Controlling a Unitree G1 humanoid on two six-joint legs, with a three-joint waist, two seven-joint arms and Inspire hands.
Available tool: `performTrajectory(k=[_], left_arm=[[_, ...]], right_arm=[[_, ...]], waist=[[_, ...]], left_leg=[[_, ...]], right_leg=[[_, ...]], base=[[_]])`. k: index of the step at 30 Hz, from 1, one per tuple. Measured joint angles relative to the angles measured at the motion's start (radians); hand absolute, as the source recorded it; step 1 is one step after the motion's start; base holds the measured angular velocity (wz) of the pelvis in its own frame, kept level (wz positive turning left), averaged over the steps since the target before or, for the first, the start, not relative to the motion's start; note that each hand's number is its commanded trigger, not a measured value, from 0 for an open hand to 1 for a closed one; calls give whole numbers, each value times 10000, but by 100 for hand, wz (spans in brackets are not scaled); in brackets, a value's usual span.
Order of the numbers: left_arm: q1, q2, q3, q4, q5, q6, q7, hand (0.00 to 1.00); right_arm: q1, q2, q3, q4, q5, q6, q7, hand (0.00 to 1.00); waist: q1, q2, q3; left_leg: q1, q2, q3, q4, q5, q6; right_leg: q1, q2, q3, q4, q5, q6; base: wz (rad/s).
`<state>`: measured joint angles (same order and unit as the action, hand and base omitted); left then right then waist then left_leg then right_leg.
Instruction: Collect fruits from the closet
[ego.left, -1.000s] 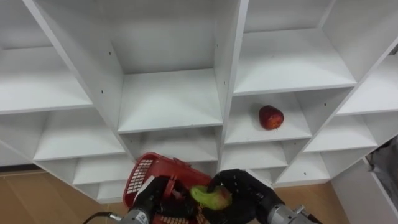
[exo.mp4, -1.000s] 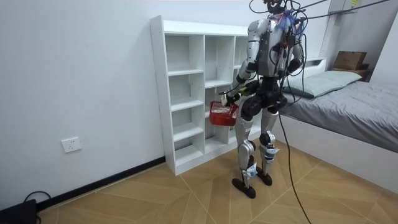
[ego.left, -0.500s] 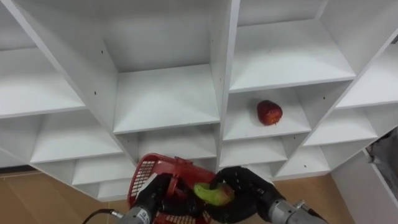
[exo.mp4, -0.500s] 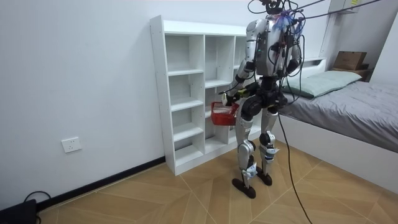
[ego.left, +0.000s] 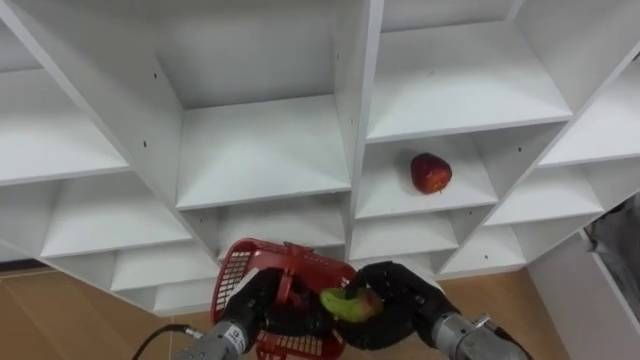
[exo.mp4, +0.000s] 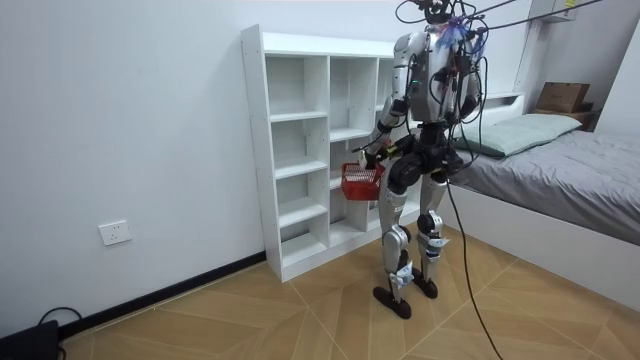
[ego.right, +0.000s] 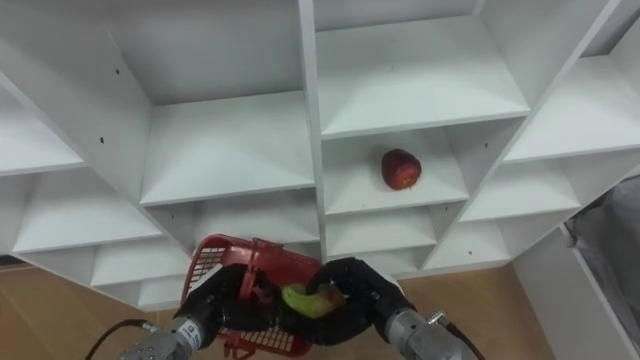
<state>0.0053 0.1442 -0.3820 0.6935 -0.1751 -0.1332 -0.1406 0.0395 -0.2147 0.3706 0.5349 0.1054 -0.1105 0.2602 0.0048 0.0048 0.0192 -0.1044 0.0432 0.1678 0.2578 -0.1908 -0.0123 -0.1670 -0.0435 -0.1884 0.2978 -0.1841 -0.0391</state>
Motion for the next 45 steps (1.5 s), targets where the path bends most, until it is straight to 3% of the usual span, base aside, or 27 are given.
performTrajectory(k=[10,25,26,27,28,29,39,45], left_arm=[[-203,-119,-559,-46,-137,2,-10,100],[-192,-55,-737,-34,-93,36,-74,100],[-190,-44,-736,-34,-91,46,-91,100],[-191,-33,-736,-34,-91,48,-95,100],[-192,-21,-736,-34,-93,49,-113,100],[-194,-35,-733,-33,-93,49,-133,100],[-203,-168,-720,76,-101,50,-216,100],[-249,-455,-724,136,-110,88,-287,100]], right_arm=[[-385,241,49,947,267,-22,-727,100],[-414,544,194,1431,213,-61,-1074,100],[-439,572,198,1467,202,-61,-1075,82],[-481,590,202,1524,198,-61,-1075,55],[-587,623,208,1658,198,-58,-1075,5],[-693,638,222,1791,197,-57,-1071,0],[-1044,659,295,2150,46,-40,-1402,0],[-1056,846,436,2207,45,-37,-1408,0]], waist=[[-4,41,-12],[-14,204,6],[-8,211,8],[-10,211,7],[-15,211,7],[-11,211,7],[8,229,22],[11,267,48]], left_leg=[[-9,7,9,-1,0,0],[95,16,35,-27,1,1],[76,16,35,-25,1,1],[66,16,35,-21,1,1],[59,16,34,-20,2,1],[62,10,33,-21,2,2],[47,-4,-23,-13,3,3],[9,-5,-24,-12,3,4]], right_leg=[[7,8,-28,-22,8,-7],[133,8,0,-2,8,-8],[120,6,-2,13,7,-9],[107,5,-1,20,7,-9],[95,6,3,29,7,-9],[81,6,26,56,4,-11],[52,4,77,103,-10,-7],[21,3,71,101,-10,-7]], base=[[0],[0],[0],[0],[0],[0],[0],[0]])
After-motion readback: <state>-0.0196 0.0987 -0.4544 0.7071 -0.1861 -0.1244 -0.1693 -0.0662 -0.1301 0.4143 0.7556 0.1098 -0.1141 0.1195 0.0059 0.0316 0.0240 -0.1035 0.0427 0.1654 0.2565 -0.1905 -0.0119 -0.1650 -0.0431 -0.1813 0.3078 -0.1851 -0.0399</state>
